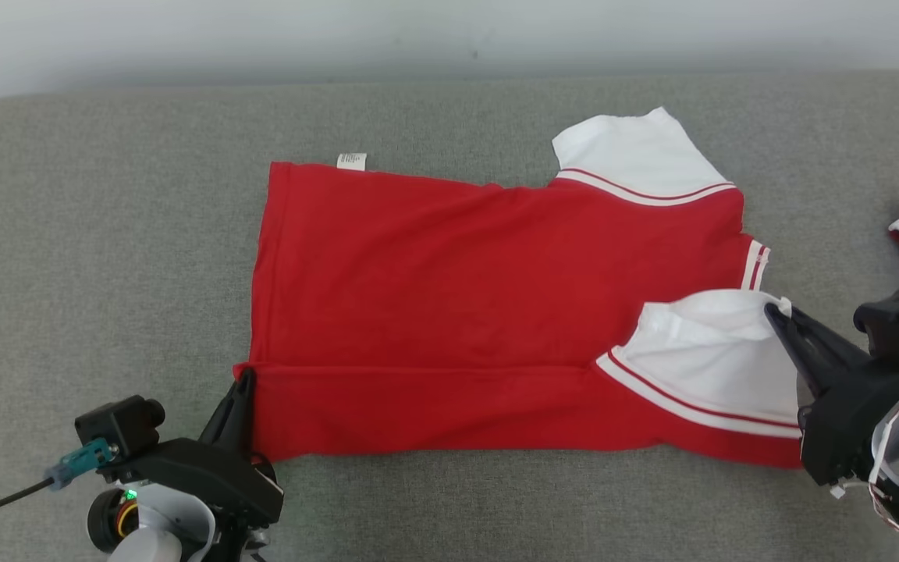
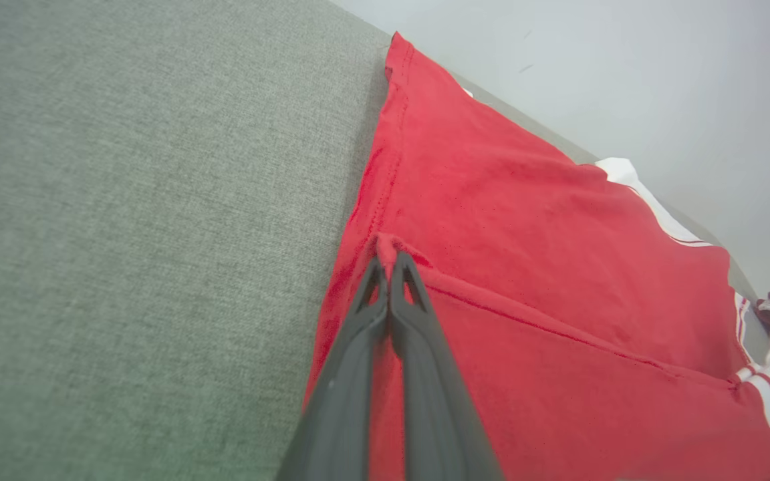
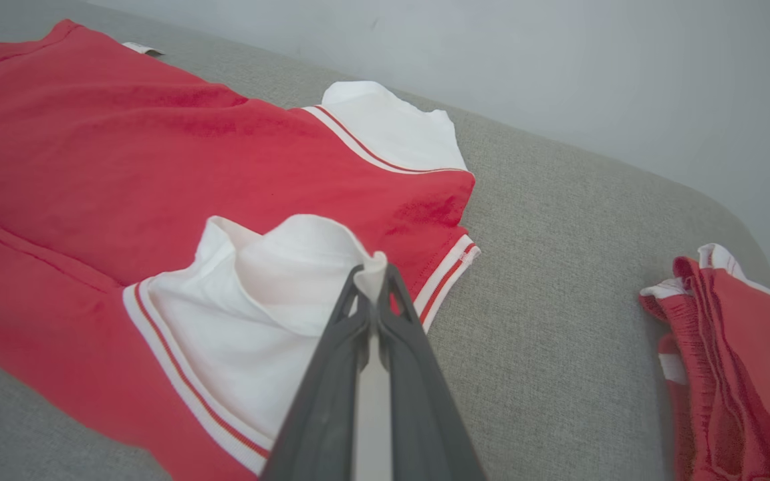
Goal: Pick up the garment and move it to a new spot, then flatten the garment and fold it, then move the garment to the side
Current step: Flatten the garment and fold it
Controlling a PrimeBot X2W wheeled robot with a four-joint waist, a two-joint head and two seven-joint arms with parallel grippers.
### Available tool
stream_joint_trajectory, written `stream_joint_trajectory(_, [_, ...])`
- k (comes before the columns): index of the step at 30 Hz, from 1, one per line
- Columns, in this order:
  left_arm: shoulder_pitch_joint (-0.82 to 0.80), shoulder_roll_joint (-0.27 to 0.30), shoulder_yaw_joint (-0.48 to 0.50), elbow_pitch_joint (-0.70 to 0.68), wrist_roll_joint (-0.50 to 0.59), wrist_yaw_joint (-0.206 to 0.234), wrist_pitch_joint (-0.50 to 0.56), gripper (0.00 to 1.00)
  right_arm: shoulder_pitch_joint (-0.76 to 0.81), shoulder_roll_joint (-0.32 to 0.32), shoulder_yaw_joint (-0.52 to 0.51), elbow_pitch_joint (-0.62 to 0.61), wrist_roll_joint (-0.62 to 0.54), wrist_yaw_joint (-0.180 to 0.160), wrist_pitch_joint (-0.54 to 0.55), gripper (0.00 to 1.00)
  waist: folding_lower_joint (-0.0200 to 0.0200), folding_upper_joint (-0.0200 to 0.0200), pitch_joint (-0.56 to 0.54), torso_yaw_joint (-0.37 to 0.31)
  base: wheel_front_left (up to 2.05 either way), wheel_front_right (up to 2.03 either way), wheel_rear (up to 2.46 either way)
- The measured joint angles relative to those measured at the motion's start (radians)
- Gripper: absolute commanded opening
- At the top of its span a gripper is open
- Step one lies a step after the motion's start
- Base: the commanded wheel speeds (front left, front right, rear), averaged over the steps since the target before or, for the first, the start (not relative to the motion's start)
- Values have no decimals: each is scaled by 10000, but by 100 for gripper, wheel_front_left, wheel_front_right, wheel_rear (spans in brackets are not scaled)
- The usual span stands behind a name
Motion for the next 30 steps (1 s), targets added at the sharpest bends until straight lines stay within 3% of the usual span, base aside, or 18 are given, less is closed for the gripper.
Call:
stream_joint_trajectory(14, [-1147, -215, -151, 1292, 426, -188, -757, 0, -1267, -324, 867, 1028, 33, 0, -805, 0, 0, 0, 633, 64, 0, 0, 0])
stream_joint_trajectory(15, [-1236, -213, -157, 1386, 506, -188, -878, 34, -1322, -309, 911, 1093, 35, 0, -861, 15, 0, 0, 640, 61, 0, 0, 0])
stream_joint_trajectory(16, [-1335, -199, -198, 1494, 648, -188, -943, 100, -1381, -272, 934, 1158, 36, 0, -920, 100, 0, 0, 640, 56, 0, 0, 0])
stream_joint_trajectory(24, [-1564, -44, -662, 2079, 1444, -242, -1540, 100, -1469, 6, 790, 1404, 169, 0, -1081, 100, -1, 0, 414, -5, 0, 0, 0])
stream_joint_trajectory(30, [-976, 431, -813, 2019, 2031, 146, -1925, 100, -663, 489, -90, 1058, 337, 0, -464, 100, -2, -1, 30, -41, 0, 0, 0])
